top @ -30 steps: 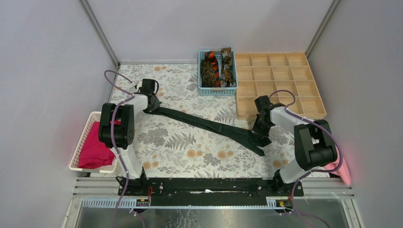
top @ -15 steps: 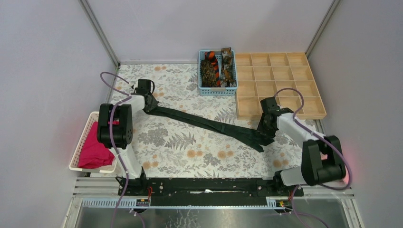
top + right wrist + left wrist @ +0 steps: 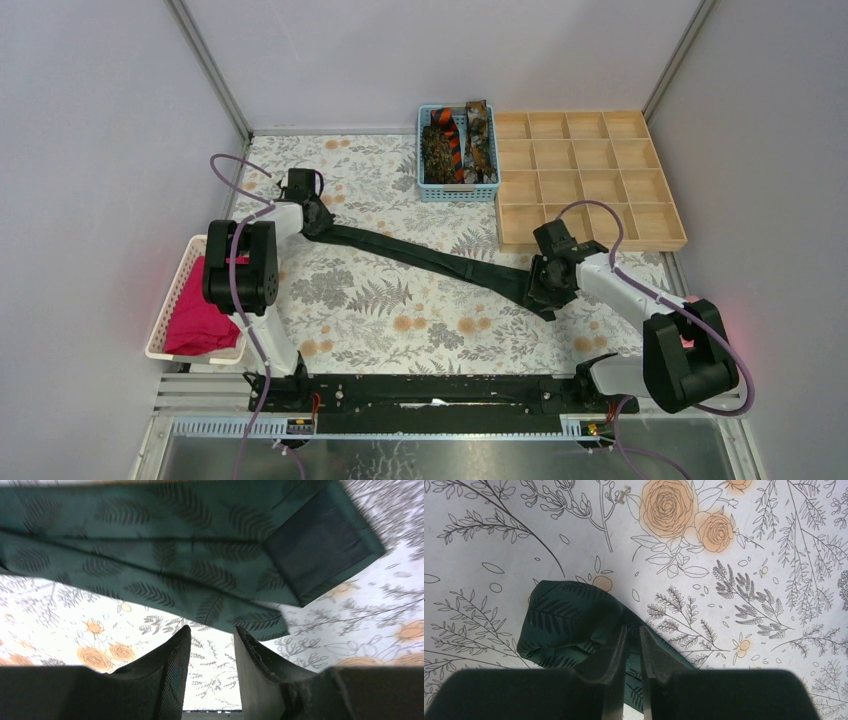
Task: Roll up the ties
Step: Flatten out the tie at the center of the board.
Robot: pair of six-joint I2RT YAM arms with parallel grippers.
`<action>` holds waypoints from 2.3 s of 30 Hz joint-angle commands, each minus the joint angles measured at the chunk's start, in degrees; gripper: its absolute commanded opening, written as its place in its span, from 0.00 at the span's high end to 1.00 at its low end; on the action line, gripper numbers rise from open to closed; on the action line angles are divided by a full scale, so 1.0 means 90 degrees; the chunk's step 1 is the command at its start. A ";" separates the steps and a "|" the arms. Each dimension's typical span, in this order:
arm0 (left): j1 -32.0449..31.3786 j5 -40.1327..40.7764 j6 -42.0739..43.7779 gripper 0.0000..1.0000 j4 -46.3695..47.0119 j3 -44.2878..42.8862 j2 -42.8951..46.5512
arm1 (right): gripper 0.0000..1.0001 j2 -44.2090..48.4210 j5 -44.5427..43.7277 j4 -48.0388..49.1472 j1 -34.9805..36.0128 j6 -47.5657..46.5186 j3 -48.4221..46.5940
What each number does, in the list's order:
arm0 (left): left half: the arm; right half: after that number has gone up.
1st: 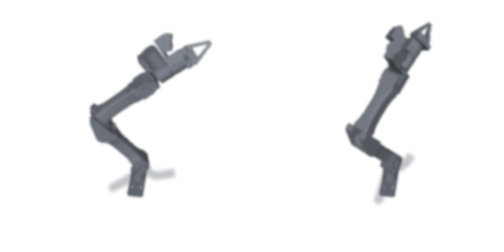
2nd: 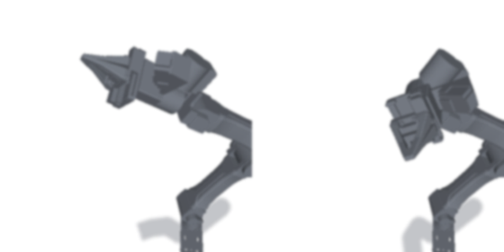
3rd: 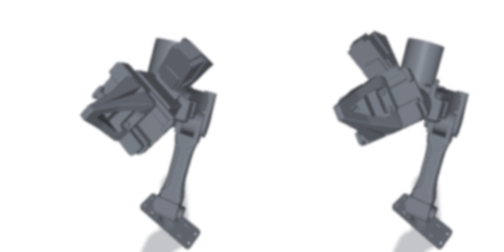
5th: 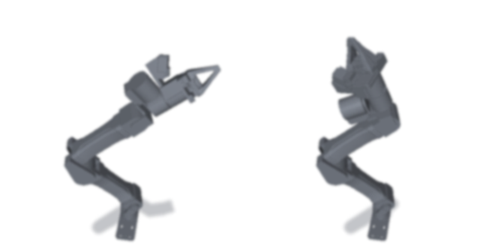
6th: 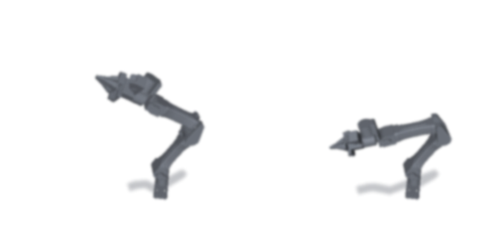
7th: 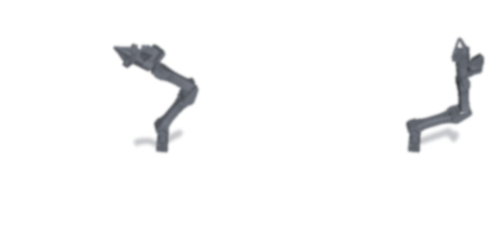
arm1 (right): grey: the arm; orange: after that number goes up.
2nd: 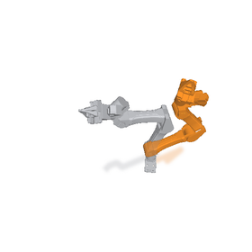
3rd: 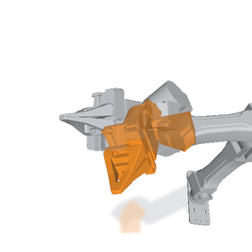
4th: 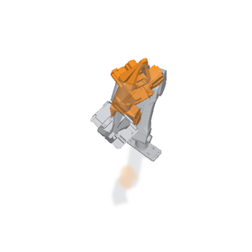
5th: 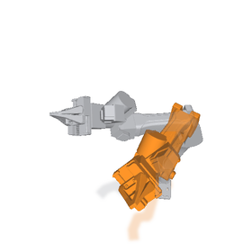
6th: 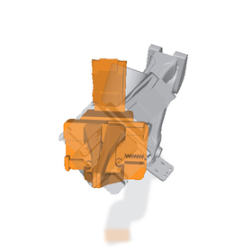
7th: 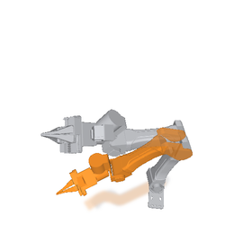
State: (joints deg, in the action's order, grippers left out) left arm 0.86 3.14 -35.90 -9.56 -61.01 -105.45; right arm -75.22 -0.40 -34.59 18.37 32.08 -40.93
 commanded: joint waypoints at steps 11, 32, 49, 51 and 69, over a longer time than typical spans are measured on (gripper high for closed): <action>-0.0019 -0.0319 0.0082 0.75 -0.0254 0.0279 -0.0014 | 0.58 -0.0408 -0.0118 0.0170 0.0283 0.0573 0.0349; -0.0038 -0.0319 0.0089 0.75 -0.0168 0.0368 0.0080 | 0.56 -0.0596 -0.0630 0.0031 0.0339 0.0584 0.0174; -0.0043 -0.0314 0.0151 0.76 -0.0156 0.0402 0.0051 | 1.00 -0.1021 -0.0713 0.0537 0.0340 0.0563 0.0183; -0.0037 -0.0319 0.0148 0.76 -0.0150 0.0402 0.0063 | 1.00 -0.0849 -0.0897 0.0410 0.0340 0.0552 -0.0002; -0.0038 -0.0290 0.0166 0.76 -0.0168 0.0344 0.0010 | 1.00 -0.1434 -0.1773 -0.0347 0.0322 0.0273 -0.1233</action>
State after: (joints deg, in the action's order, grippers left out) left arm 0.80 1.28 -35.59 -8.25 -59.35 -104.47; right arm -85.54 -11.66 -34.59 21.06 35.40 -48.69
